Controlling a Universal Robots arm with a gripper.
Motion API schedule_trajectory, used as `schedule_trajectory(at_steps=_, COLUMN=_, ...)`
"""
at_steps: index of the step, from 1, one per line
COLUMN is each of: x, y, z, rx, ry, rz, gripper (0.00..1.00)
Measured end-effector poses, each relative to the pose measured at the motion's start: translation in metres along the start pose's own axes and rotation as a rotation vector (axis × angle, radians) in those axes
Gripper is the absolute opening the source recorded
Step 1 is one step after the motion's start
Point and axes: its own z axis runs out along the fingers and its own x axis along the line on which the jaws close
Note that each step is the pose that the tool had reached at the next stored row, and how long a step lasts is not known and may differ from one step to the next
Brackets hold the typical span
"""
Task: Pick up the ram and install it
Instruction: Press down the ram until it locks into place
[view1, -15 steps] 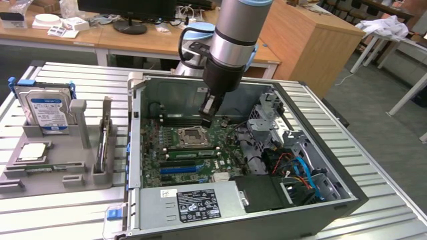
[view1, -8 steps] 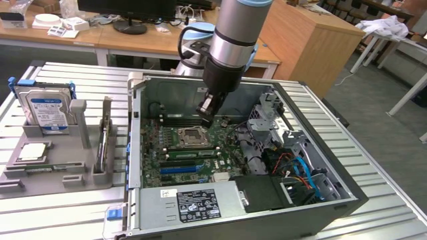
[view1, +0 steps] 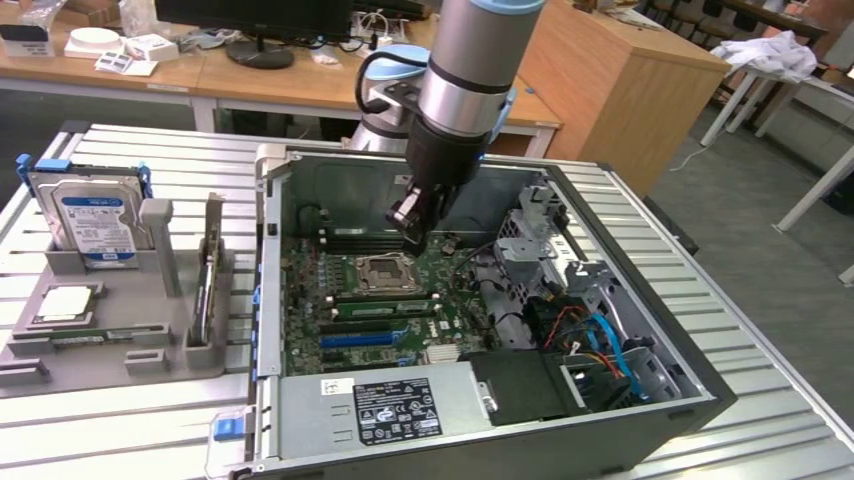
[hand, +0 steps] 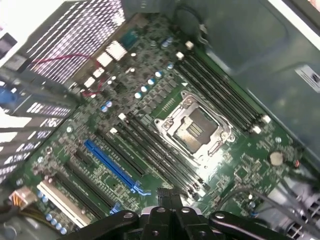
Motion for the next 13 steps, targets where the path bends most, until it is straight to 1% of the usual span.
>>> schedule_trajectory(at_steps=6, x=0.0002, y=0.0002, z=0.0006, rx=0.0030, ry=-0.0044, rz=0.104, gripper=0.11)
schedule_trajectory(at_steps=13, x=0.0001, y=0.0003, z=0.0006, rx=0.0032, ry=-0.0046, rz=0.108, gripper=0.11)
